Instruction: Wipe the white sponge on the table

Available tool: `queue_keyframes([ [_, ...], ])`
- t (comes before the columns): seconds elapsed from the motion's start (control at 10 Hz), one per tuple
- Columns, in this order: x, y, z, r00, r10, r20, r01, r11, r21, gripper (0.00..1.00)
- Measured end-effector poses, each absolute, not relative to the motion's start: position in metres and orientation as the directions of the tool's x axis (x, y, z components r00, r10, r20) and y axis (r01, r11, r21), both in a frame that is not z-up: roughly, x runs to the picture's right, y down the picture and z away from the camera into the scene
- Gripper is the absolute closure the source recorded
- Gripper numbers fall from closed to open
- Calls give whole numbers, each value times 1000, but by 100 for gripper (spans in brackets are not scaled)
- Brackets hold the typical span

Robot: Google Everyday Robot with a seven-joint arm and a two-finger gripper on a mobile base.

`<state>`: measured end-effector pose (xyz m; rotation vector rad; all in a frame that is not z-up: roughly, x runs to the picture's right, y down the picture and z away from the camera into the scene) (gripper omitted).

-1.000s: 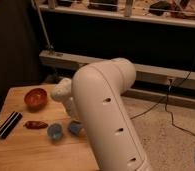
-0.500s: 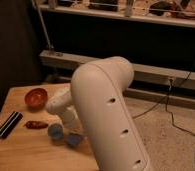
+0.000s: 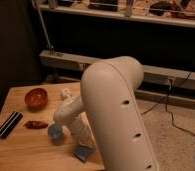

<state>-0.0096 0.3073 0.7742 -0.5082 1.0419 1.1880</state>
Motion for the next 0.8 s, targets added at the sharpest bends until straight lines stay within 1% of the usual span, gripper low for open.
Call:
queue_keyframes([
  [0.2, 22, 303, 781, -71, 512, -856, -925, 287, 249, 92],
  [0.3, 42, 293, 789, -114, 522, -845, -924, 256, 283, 92],
  [0.5, 74, 264, 806, -179, 553, -814, -921, 197, 336, 92],
  [0.8, 99, 196, 843, -211, 604, -768, -918, 147, 368, 92],
])
